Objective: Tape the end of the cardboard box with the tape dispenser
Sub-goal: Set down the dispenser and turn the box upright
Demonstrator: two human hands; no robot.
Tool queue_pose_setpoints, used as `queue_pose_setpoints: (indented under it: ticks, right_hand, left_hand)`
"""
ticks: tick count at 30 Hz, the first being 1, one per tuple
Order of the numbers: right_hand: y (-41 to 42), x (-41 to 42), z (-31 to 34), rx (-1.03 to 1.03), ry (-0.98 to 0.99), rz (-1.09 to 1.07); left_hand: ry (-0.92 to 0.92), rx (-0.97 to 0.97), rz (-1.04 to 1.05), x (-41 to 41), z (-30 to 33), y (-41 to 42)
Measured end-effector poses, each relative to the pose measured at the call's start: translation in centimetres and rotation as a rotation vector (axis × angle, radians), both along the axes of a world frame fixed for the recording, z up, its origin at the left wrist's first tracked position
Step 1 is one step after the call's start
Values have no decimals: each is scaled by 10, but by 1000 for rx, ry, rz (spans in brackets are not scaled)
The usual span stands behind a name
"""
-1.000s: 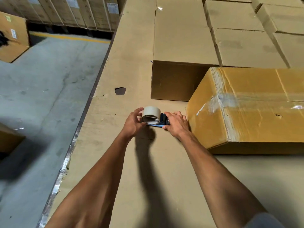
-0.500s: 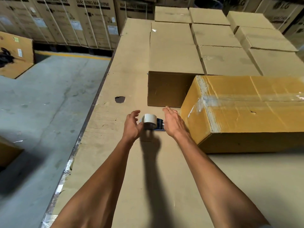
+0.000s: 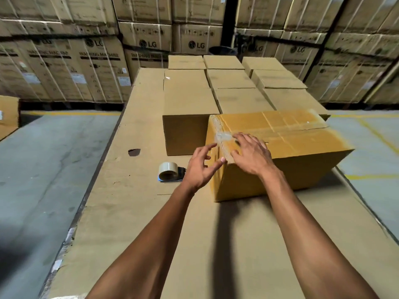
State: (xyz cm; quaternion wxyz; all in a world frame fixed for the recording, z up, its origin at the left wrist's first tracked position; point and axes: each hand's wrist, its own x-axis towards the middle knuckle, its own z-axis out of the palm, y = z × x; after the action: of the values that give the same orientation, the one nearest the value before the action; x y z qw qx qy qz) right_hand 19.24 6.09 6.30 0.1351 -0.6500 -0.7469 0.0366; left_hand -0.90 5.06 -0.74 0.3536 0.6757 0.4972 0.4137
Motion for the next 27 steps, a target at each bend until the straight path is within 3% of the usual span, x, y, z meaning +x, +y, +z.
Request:
queue_pose_setpoints:
  ticks: [4, 11, 21, 27]
  right_hand:
    - [-11, 56, -14, -157, -46, 29]
    - [-10, 64, -30, -86, -189, 122]
    - [-5, 20, -33, -28, -164, 67]
    - [-13, 49, -27, -30, -61, 139]
  left_hand:
    - [81, 29, 0, 30, 7, -11]
    - [105, 23, 99, 44, 16, -20]
    - [101, -74, 280, 46, 30, -18]
    - [317, -21, 304, 54, 35, -26]
